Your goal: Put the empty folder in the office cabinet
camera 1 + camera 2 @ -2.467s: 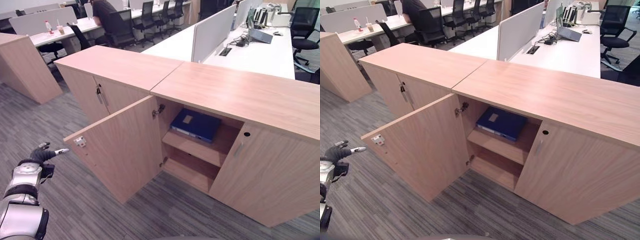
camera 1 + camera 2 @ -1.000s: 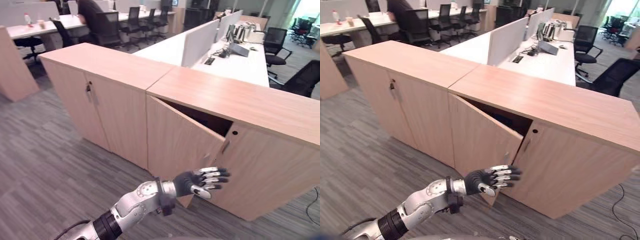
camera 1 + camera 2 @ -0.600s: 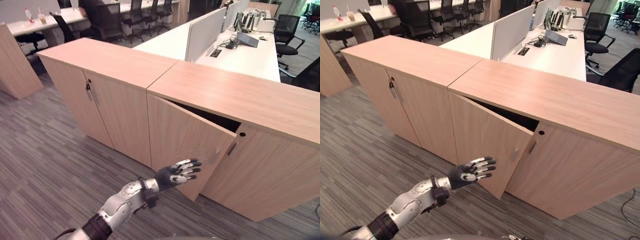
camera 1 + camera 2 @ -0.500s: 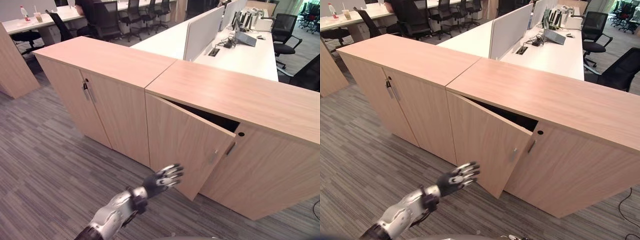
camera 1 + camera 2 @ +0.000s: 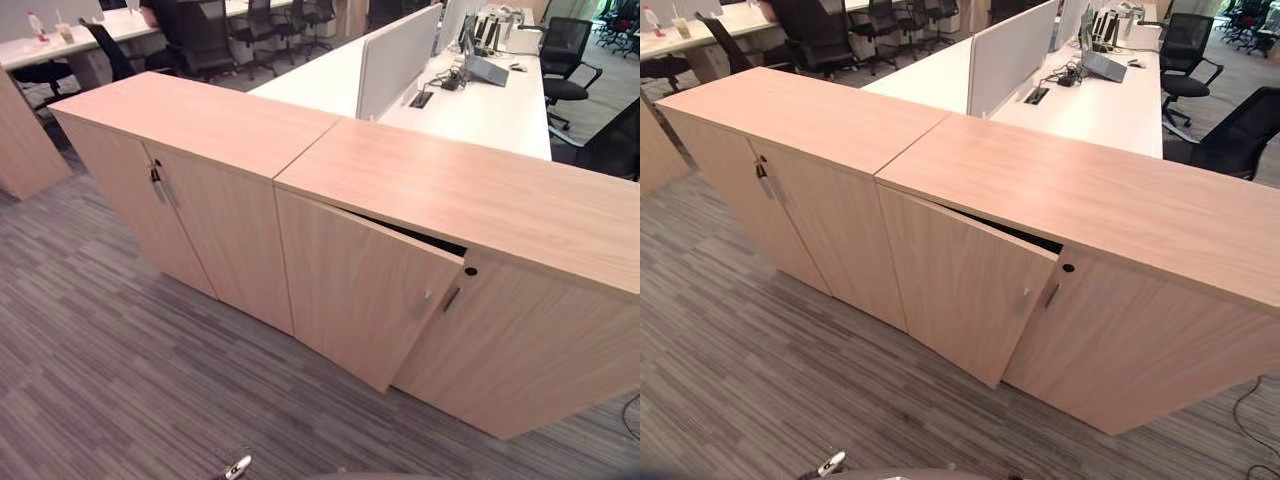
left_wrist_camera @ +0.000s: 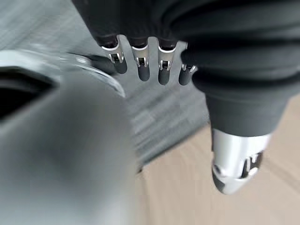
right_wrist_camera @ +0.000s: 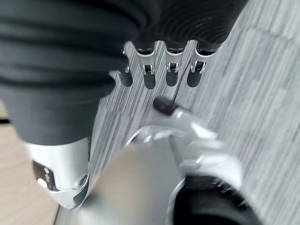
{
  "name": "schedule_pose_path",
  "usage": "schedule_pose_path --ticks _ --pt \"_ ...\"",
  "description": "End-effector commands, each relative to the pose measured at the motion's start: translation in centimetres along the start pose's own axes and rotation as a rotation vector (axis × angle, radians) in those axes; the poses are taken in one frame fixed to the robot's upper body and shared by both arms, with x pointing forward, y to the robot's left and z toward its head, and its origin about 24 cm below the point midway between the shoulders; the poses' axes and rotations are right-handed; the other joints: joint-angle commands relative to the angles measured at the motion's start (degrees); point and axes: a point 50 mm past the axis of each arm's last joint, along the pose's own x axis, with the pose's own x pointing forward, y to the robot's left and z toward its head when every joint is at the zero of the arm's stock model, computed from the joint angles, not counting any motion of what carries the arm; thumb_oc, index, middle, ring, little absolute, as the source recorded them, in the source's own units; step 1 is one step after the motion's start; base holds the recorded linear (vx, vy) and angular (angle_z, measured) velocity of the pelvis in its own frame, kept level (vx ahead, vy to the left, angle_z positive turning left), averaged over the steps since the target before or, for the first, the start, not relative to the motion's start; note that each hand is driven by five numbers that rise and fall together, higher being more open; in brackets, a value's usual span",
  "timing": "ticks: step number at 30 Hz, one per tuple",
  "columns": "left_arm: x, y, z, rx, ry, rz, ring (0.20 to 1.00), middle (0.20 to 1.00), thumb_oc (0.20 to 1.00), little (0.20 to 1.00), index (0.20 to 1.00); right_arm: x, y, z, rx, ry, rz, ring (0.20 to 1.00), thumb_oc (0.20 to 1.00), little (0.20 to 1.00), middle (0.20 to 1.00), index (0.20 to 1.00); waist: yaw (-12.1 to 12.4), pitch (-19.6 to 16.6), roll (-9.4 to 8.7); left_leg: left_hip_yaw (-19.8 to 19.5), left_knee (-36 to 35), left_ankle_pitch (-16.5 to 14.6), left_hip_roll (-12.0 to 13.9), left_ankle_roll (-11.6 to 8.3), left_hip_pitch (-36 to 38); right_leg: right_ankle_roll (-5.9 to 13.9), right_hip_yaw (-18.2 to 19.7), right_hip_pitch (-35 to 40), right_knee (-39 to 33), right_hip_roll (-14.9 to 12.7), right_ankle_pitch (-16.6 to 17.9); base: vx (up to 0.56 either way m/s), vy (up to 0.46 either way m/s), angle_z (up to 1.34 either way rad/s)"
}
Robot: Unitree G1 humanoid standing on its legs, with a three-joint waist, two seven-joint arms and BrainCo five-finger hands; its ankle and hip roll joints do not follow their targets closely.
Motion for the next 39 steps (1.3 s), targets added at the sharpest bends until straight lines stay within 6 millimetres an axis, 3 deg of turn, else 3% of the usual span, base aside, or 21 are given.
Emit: schedule_pose_path --ticks 1,8,11,13,14,15,20,22,26,30,34,39 --pt "0.7 -1.3 3.6 -0.026 -0.176 0.067 1.000 1.000 1.000 1.000 1.000 0.1 0.3 1.4 -0.026 -0.030 -0.005 1.000 1.000 1.000 1.000 1.000 0.65 -0.99 -0.70 -5.98 -0.47 -1.51 3.90 -2.65 -1.94 0.24 2.69 -2.02 -3.07 3.82 -3.32 0.02 -0.245 -0.27" --pt "0.4 -0.6 5.7 0.014 -0.262 0.150 1.000 1.000 1.000 1.000 1.000 0.3 1.5 3.1 -0.101 -0.086 0.010 1.000 1.000 1.000 1.000 1.000 2.16 0.91 -2.34 -5.11 8.42 -2.40 10.97 -5.47 -3.90 -2.87 4.06 -1.23 -3.07 9.33 -6.61 0.01 -0.285 -0.16" --pt "0.3 -0.6 6.4 -0.062 -0.308 0.140 1.000 1.000 1.000 1.000 1.000 0.2 1.2 3.5 -0.127 -0.092 -0.002 1.000 1.000 1.000 1.000 1.000 4.18 2.85 -3.31 -7.85 16.54 -2.32 12.77 -5.49 -6.50 -4.37 4.60 0.18 -3.07 11.16 -8.03 0.00 -0.274 -0.31" --pt "0.4 -1.1 6.7 -0.130 -0.338 0.129 1.000 1.000 1.000 1.000 1.000 0.0 0.4 4.8 -0.151 -0.123 -0.034 1.000 1.000 1.000 1.000 1.000 6.03 4.75 -3.53 -14.33 22.17 -3.12 9.35 -4.59 -11.25 -4.85 5.26 0.39 -3.07 11.58 -8.61 -0.10 -0.148 -0.34" --pt "0.5 -1.3 6.9 -0.124 -0.339 0.132 1.000 1.000 1.000 1.000 1.000 0.0 0.3 5.5 -0.160 -0.141 -0.043 1.000 1.000 1.000 1.000 1.000 6.34 5.27 -4.79 -16.23 22.06 -4.09 5.20 -3.10 -14.20 -5.02 4.66 -0.36 -3.07 10.27 -7.72 -0.15 -0.079 -0.36" --pt "0.5 -1.4 6.9 -0.100 -0.330 0.136 1.000 1.000 1.000 1.000 1.000 -0.1 0.3 6.1 -0.171 -0.154 -0.046 1.000 1.000 1.000 1.000 1.000 6.61 5.52 -5.12 -17.20 20.91 -5.26 2.78 -2.37 -15.50 -4.80 4.36 -0.45 -3.07 10.31 -7.33 -0.12 -0.051 -0.20" --pt "0.1 0.3 5.9 -0.021 -0.272 0.187 1.000 1.000 1.000 1.000 1.000 -0.2 0.7 7.4 -0.254 -0.189 -0.039 1.000 1.000 1.000 1.000 1.000 7.81 5.71 -4.75 -19.43 19.87 -5.61 -1.52 -1.73 -17.57 -4.25 5.73 -0.70 -3.07 10.80 -6.42 -0.02 0.014 -0.01" --pt "-0.1 1.3 4.1 0.103 -0.180 0.211 1.000 1.000 1.000 1.000 1.000 -0.3 0.2 7.7 -0.326 -0.183 -0.058 1.000 1.000 1.000 1.000 1.000 7.10 4.57 -3.38 -18.83 14.06 -1.76 -2.84 -2.08 -17.80 -3.32 6.30 -1.35 -3.07 10.23 -5.59 -0.01 0.197 -0.25" --pt "0.1 0.8 3.2 0.269 -0.115 0.187 1.000 1.000 1.000 1.000 1.000 -0.3 0.2 7.3 -0.336 -0.177 -0.057 1.000 1.000 1.000 1.000 1.000 6.12 3.53 -1.65 -17.67 6.89 2.18 -2.58 -2.04 -17.05 -3.09 7.02 -1.64 -3.07 10.11 -5.51 0.02 0.118 -0.09" --pt "0.6 -0.9 3.1 0.524 -0.083 0.113 1.000 1.000 1.000 1.000 1.000 -0.1 0.6 5.9 -0.392 -0.148 -0.047 1.000 1.000 1.000 1.000 1.000 4.71 2.38 -0.46 -17.69 3.81 2.17 -2.92 -1.46 -14.17 -2.84 7.25 -1.82 -3.07 9.60 -5.56 0.05 0.109 -0.04" --pt "0.7 -1.7 3.9 0.682 -0.106 0.087 1.000 1.000 1.000 1.000 1.000 -0.2 0.4 5.9 -0.461 -0.152 -0.050 1.000 1.000 1.000 1.000 1.000 3.98 1.61 -0.06 -17.39 1.58 2.36 -3.02 -1.12 -12.60 -2.68 7.82 -2.11 -3.07 9.34 -5.55 0.03 0.076 -0.01" --pt "0.7 -1.5 3.6 0.734 -0.081 0.097 1.000 1.000 1.000 1.000 1.000 -0.2 0.2 5.8 -0.428 -0.156 -0.056 1.000 1.000 1.000 1.000 1.000 3.61 0.81 -0.09 -16.81 -0.18 2.34 -3.07 -0.68 -11.32 -2.23 8.63 -2.54 -3.07 9.28 -5.42 0.05 0.073 -0.02"
